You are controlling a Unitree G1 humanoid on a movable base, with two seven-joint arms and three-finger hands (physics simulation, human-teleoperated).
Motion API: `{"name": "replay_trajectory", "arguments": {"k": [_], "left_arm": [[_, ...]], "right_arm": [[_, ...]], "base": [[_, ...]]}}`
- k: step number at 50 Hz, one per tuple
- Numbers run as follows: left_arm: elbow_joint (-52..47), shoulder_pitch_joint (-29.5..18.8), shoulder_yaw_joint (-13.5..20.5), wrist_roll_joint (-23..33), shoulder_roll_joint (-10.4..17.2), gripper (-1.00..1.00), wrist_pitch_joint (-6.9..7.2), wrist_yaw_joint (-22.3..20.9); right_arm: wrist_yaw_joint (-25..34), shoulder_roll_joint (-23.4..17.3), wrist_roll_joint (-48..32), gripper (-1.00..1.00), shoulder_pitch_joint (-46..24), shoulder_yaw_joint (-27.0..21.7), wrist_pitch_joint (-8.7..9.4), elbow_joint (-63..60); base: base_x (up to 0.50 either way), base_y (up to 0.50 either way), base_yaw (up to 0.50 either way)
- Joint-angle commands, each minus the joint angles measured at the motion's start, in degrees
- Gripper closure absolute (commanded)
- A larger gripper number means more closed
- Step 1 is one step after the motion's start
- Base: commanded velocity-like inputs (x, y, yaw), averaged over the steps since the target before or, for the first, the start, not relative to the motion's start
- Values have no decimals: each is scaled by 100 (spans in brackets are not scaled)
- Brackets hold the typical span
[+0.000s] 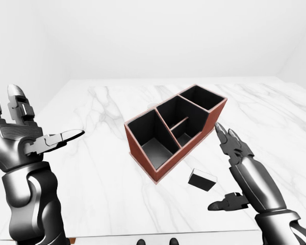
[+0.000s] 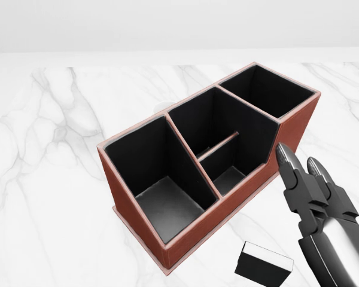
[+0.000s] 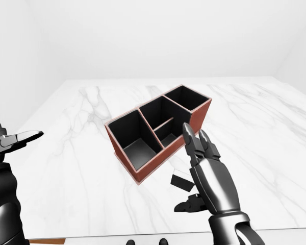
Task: Pick up the book and place it in the left compartment of the caddy.
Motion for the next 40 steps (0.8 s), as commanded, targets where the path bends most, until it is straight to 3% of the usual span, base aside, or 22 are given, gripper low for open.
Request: {"name": "replay_trajectory", "arguments": {"k": [1, 17, 40], "left_arm": [[-12, -5, 2, -3, -1, -100, 0, 9], [182, -25, -70, 76, -14, -100, 0, -33], [-219, 31, -33, 35, -46, -100, 0, 33]], "right_arm": [[0, -334, 596, -100, 191, -151, 0, 42], [0, -570, 1439, -100, 213, -757, 0, 209], [0, -239, 2030, -100, 422, -1793, 0, 702]], "base": [[0, 0, 0], [0, 0, 0], [0, 0, 0]]}}
